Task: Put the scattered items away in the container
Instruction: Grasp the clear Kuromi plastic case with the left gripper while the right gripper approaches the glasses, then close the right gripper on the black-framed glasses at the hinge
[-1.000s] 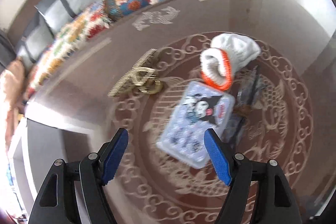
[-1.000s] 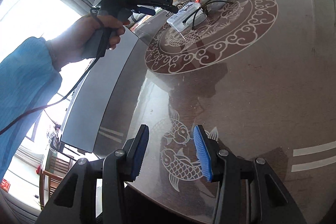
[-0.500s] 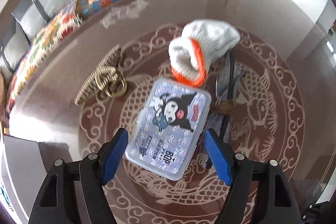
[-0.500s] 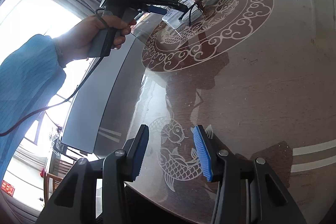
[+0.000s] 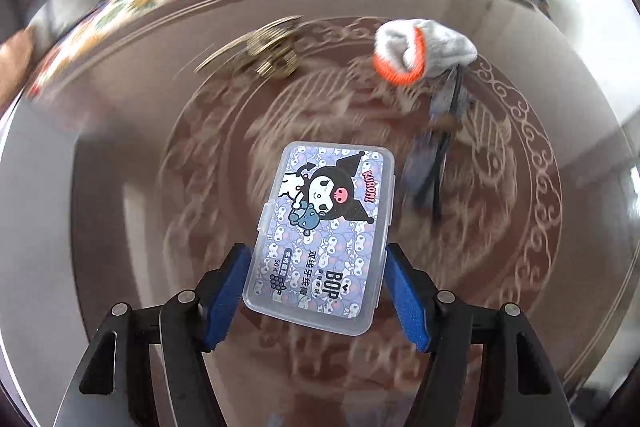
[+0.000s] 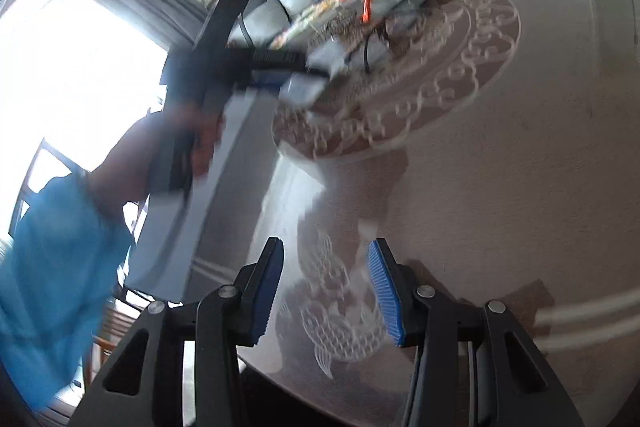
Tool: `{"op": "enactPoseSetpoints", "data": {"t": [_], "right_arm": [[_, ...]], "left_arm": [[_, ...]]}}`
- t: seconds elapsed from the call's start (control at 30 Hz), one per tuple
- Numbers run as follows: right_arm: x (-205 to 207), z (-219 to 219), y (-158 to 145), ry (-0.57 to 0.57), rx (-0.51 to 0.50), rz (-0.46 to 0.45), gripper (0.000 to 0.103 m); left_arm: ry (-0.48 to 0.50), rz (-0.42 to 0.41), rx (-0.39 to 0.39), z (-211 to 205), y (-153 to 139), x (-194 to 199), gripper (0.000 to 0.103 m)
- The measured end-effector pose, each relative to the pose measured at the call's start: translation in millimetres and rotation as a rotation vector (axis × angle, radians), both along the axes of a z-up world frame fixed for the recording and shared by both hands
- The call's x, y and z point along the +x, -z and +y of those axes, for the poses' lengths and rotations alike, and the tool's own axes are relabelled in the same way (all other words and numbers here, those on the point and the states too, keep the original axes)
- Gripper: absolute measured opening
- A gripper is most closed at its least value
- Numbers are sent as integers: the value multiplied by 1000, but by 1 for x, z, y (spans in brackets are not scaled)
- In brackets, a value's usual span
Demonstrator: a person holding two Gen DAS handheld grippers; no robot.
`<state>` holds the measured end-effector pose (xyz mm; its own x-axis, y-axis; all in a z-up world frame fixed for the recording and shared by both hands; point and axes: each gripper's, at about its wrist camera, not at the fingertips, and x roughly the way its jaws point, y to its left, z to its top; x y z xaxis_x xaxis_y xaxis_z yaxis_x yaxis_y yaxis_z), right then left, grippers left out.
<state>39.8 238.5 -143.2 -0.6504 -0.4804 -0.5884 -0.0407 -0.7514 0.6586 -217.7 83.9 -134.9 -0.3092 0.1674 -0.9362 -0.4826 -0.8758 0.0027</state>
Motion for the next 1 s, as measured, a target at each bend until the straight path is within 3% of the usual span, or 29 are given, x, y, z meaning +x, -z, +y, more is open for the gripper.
{"op": "enactPoseSetpoints", "data": {"t": [0.1, 0.23, 0.4, 0.47, 0.63, 0.7, 0.8, 1.0], "right_arm": [[-53, 32, -20, 51, -57, -1, 46], [-142, 66, -32, 159, -45, -62, 48], [-226, 73, -12, 202, -83, -270, 49], [-244, 65, -7, 200, -45, -337, 49], [-274, 39, -5, 192, 164, -436, 48], [-284, 36, 5, 177, 182, -477, 46], [-283, 35, 12, 164, 186, -479, 15], [-255, 42, 5, 144, 218, -411, 9]], "left_arm": [[-21, 32, 3, -21, -2, 28, 66], [-30, 66, 13, -32, -2, 55, 66], [-70, 65, 55, -40, 3, 69, 66], [-80, 56, 71, -42, 4, 74, 66], [-101, 53, 94, -46, 6, 76, 66], [-110, 52, 103, -47, 7, 77, 66], [-123, 51, 117, -49, 8, 78, 66], [-157, 60, 152, -58, 5, 85, 66]]}}
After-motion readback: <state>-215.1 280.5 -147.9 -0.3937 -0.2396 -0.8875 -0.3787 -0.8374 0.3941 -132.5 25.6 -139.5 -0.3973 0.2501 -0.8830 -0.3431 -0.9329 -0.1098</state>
